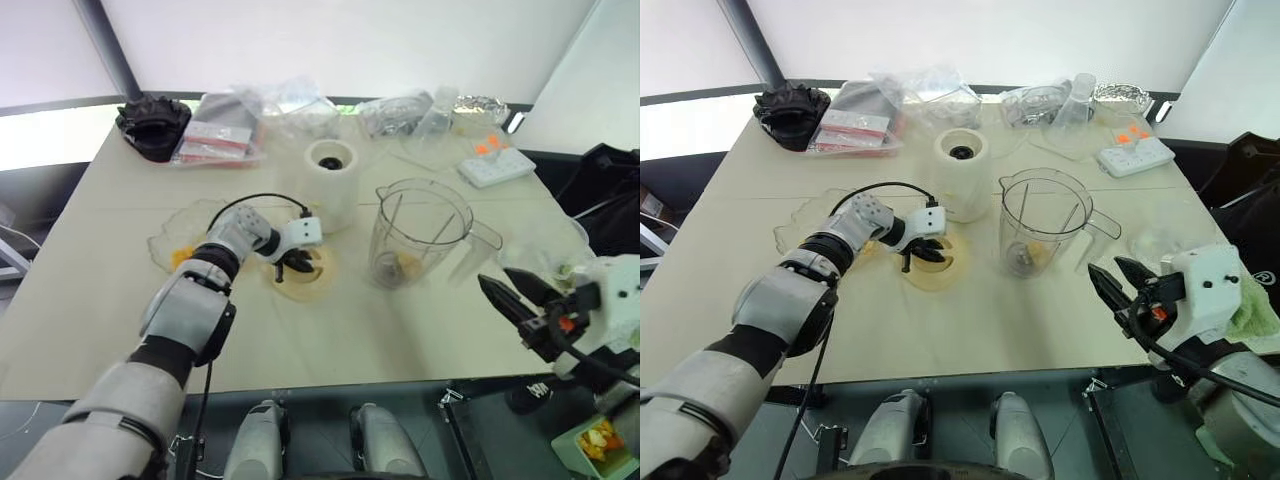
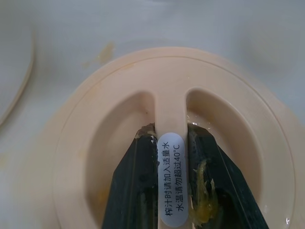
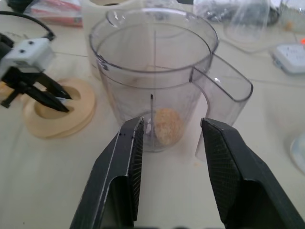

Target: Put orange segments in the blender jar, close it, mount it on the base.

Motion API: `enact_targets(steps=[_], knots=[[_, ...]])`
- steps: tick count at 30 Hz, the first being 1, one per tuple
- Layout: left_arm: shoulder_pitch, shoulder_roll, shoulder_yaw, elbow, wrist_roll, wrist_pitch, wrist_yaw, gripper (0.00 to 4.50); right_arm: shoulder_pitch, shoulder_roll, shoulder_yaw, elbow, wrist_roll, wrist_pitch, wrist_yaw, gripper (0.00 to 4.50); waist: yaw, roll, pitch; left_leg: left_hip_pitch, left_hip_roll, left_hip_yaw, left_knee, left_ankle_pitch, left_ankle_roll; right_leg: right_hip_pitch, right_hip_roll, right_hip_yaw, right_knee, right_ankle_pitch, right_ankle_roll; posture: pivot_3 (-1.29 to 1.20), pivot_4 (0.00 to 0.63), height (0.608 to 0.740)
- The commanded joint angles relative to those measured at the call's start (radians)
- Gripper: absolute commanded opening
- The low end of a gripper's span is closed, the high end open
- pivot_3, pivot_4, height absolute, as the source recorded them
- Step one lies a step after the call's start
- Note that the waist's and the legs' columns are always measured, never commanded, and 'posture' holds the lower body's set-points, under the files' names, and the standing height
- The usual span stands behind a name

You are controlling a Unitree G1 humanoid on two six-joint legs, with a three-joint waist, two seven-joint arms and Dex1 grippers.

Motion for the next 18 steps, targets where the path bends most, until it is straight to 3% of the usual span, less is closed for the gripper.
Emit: enact_targets(steps=[1, 4, 12, 18], knots=[[-0.029, 0.015, 0.058, -0.039, -0.069, -0.062, -0.063, 0.28, -0.036, 0.051, 0.094, 0.026, -0.113, -0.026, -0.021, 2.74, 0.006, 0.000, 0.000, -0.004, 0.000, 0.000, 0.001, 0.000, 0.000, -0.004, 0.000, 0.000, 0.001, 0.000, 0.000, 0.00, 0.150, 0.740], [-0.031, 0.023, 0.098, -0.062, -0.116, -0.084, -0.112, 0.28, -0.074, 0.090, 0.168, 0.068, -0.220, -0.030, -0.032, 4.13, 0.012, 0.000, 0.000, -0.009, -0.004, 0.000, 0.002, 0.000, 0.001, -0.009, 0.000, 0.001, 0.002, 0.000, 0.000, 0.00, 0.150, 0.740], [-0.019, 0.045, 0.180, -0.196, -0.255, -0.071, -0.213, 0.28, -0.164, 0.177, 0.295, 0.197, -0.474, -0.053, -0.037, 4.13, 0.009, -0.001, 0.000, -0.009, -0.005, 0.001, 0.004, 0.000, 0.001, -0.008, 0.001, 0.001, 0.003, 0.000, 0.000, 0.00, 0.150, 0.740], [0.013, 0.063, 0.188, -0.306, -0.300, -0.044, -0.198, 0.28, -0.261, 0.275, 0.322, 0.299, -0.583, -0.082, -0.043, 4.13, 0.007, -0.001, 0.000, -0.007, -0.005, 0.001, 0.004, 0.000, 0.001, -0.008, 0.003, 0.001, 0.005, 0.000, 0.001, 0.00, 0.150, 0.740]])
